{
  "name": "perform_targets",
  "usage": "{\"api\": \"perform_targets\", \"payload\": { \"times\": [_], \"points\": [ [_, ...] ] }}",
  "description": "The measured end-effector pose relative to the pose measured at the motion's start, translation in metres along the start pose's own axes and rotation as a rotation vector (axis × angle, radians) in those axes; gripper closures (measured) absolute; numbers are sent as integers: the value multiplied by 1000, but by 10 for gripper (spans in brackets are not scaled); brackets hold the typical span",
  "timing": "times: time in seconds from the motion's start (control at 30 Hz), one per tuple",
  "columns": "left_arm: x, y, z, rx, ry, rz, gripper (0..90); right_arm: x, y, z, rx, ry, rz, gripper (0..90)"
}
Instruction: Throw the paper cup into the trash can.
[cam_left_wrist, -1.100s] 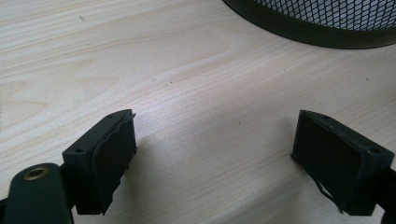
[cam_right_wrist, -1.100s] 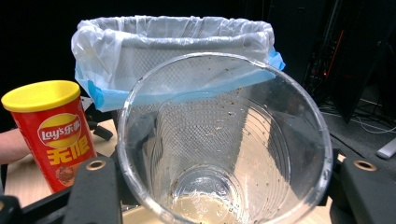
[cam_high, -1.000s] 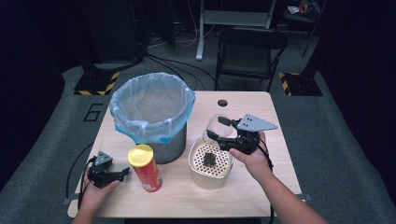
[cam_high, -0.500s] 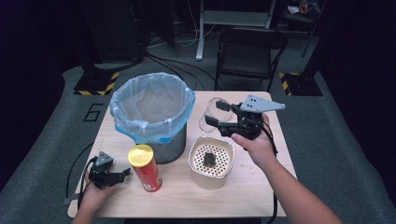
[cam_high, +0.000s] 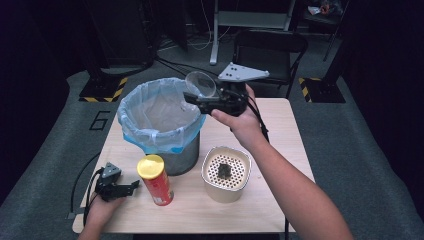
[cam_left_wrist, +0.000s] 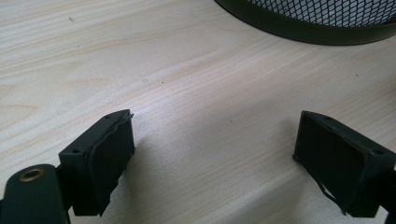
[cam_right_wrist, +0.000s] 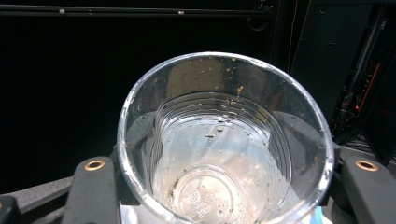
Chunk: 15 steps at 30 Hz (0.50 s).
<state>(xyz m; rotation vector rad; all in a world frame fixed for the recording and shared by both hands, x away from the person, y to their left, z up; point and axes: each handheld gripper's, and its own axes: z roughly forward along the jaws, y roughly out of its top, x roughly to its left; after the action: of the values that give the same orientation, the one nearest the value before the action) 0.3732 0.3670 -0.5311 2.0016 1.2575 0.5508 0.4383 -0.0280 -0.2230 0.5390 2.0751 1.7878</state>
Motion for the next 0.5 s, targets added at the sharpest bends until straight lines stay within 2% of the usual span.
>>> {"api": "perform_targets", "payload": {
  "times": [0.13,0.2,0.23,0.33,0.5],
  "points": [
    [0,0,0,1,0,-2,117,1,5,21,10,-10,-7,334],
    [0,0,0,0,-1,-5,118,1,5,38,37,-19,1,331],
    [0,0,0,4,-4,-5,118,1,5,38,37,-19,1,331],
    [0,0,0,-1,0,-2,120,-3,3,53,55,-30,23,330],
    [0,1,-1,12,-5,1,119,-4,1,66,82,-38,25,330]
  ]
}}
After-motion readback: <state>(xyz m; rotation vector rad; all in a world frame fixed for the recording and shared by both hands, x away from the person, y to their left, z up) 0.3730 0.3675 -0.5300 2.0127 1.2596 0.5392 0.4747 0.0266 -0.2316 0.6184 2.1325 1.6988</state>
